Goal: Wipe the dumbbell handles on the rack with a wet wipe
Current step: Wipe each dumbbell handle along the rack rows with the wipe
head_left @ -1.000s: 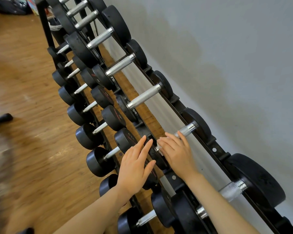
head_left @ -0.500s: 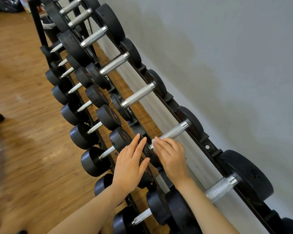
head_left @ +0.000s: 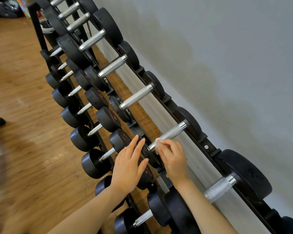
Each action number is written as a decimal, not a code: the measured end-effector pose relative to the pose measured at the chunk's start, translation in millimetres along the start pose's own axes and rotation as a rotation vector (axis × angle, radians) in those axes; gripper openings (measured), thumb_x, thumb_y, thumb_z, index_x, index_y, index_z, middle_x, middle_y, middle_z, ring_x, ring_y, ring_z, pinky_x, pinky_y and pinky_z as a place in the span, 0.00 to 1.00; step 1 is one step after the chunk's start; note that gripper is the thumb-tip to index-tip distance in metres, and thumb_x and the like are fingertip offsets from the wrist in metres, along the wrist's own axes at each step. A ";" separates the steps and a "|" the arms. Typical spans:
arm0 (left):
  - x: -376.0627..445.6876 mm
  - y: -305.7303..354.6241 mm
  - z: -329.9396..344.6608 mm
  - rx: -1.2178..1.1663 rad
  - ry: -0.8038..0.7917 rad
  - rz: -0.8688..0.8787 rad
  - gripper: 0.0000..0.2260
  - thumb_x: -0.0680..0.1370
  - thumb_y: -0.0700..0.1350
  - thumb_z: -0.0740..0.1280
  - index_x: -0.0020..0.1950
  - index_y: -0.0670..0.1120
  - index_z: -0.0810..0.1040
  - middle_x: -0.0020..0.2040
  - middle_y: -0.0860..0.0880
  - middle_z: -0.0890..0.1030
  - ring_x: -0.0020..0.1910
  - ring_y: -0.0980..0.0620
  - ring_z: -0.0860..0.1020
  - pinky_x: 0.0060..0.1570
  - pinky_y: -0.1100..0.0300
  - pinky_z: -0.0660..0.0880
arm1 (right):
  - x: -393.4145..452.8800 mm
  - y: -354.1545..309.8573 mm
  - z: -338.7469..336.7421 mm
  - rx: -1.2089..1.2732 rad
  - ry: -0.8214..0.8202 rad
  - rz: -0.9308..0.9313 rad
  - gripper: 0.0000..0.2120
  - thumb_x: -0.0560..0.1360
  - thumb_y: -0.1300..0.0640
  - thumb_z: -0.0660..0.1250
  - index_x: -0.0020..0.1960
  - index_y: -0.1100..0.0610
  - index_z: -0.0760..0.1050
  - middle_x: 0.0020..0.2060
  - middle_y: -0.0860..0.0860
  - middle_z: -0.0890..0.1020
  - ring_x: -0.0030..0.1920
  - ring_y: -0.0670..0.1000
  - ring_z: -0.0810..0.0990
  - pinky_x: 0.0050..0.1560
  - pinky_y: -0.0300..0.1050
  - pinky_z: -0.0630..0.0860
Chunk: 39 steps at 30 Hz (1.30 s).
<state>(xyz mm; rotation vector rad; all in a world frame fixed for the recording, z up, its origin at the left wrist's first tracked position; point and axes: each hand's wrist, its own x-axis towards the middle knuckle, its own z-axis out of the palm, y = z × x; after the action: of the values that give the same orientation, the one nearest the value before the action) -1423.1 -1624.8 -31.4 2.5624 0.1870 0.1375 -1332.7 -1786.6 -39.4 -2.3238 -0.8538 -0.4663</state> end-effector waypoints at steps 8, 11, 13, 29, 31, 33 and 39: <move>-0.3 0.2 0.6 -0.008 0.006 -0.003 0.27 0.80 0.64 0.47 0.78 0.63 0.43 0.80 0.59 0.47 0.78 0.53 0.56 0.73 0.56 0.52 | -0.6 -1.5 -1.1 0.048 -0.001 0.024 0.15 0.79 0.54 0.65 0.61 0.61 0.79 0.53 0.53 0.79 0.52 0.49 0.76 0.46 0.41 0.78; -1.2 1.2 -0.6 -0.013 0.003 -0.016 0.28 0.80 0.64 0.48 0.78 0.62 0.44 0.79 0.59 0.47 0.78 0.53 0.57 0.72 0.56 0.53 | -3.1 -4.7 -2.2 0.030 -0.059 -0.086 0.16 0.79 0.52 0.63 0.62 0.58 0.79 0.52 0.51 0.79 0.52 0.48 0.75 0.47 0.43 0.78; -1.5 2.5 -1.6 -0.012 0.000 -0.026 0.28 0.80 0.64 0.47 0.78 0.62 0.43 0.79 0.59 0.47 0.78 0.53 0.57 0.73 0.56 0.53 | -3.7 -0.4 -2.0 -0.017 -0.037 -0.067 0.15 0.78 0.52 0.65 0.61 0.56 0.80 0.51 0.51 0.80 0.51 0.49 0.77 0.48 0.45 0.76; -3.9 33.0 -28.5 0.028 -0.069 -0.018 0.27 0.82 0.54 0.59 0.80 0.55 0.53 0.80 0.52 0.54 0.79 0.49 0.54 0.75 0.52 0.51 | -7.3 -12.2 -63.5 0.327 0.027 0.554 0.03 0.79 0.50 0.65 0.48 0.45 0.77 0.48 0.45 0.77 0.48 0.41 0.77 0.45 0.35 0.75; -8.3 41.6 -34.0 0.029 -0.071 0.024 0.27 0.82 0.54 0.59 0.80 0.55 0.54 0.80 0.51 0.55 0.79 0.48 0.55 0.74 0.52 0.51 | -14.9 -18.0 -77.8 0.317 0.030 0.592 0.02 0.79 0.50 0.66 0.49 0.44 0.77 0.46 0.40 0.76 0.49 0.40 0.77 0.46 0.38 0.76; -15.0 49.4 -39.7 0.029 -0.068 0.072 0.26 0.82 0.54 0.58 0.80 0.53 0.56 0.80 0.50 0.56 0.79 0.47 0.56 0.74 0.52 0.51 | -23.3 -26.9 -88.2 0.260 0.044 0.579 0.03 0.79 0.53 0.65 0.50 0.45 0.76 0.46 0.39 0.75 0.50 0.39 0.75 0.47 0.35 0.75; -49.8 60.4 -48.4 0.018 -0.085 0.176 0.25 0.82 0.56 0.53 0.79 0.53 0.57 0.80 0.49 0.58 0.78 0.46 0.58 0.73 0.50 0.52 | -56.3 -60.4 -111.6 0.001 0.099 0.504 0.11 0.78 0.56 0.64 0.59 0.57 0.79 0.53 0.45 0.73 0.53 0.44 0.73 0.50 0.32 0.73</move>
<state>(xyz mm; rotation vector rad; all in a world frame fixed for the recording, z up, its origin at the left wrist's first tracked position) -1472.5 -1657.5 39.0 2.5942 -0.0705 0.0931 -1427.0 -1848.6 41.4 -2.3786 -0.2017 -0.3536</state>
